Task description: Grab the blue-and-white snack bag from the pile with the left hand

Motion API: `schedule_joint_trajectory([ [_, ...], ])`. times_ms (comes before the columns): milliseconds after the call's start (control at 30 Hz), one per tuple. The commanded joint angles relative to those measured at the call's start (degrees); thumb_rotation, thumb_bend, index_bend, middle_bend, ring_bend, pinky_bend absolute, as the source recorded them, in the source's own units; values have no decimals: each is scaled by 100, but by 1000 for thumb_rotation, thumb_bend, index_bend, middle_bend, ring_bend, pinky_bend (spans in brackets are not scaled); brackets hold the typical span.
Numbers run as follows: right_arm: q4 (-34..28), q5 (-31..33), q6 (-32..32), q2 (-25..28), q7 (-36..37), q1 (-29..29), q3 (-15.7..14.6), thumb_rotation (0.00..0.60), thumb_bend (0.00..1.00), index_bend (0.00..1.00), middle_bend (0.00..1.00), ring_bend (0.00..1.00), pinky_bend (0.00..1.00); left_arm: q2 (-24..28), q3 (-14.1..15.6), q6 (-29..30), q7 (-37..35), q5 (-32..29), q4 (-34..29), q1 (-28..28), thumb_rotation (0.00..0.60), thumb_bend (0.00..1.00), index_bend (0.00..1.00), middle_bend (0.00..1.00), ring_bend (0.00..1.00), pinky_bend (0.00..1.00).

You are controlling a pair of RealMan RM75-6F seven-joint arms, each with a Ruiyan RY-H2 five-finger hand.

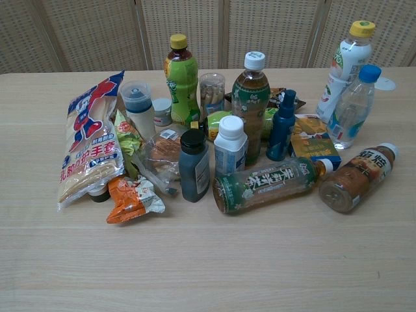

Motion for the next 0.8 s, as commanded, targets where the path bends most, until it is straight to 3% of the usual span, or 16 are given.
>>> schedule_joint_trajectory([
  [33, -5, -3, 1, -3, 3, 0, 0, 488, 23, 0, 0, 0, 0, -1, 7, -16, 0, 12, -5, -11, 600, 296, 77, 19, 0, 0],
  [500, 3, 3, 39, -12, 18, -32, -3, 486, 24, 0, 0, 0, 0, 14, 68, -291, 98, 170, 144, -207, 600, 296, 64, 6, 0, 0],
  [800, -75, 19, 113, 83, -25, -88, 6, 487, 23, 0, 0, 0, 0, -558, 66, -837, 523, 404, 842, -729, 600, 296, 0, 0, 0, 0],
])
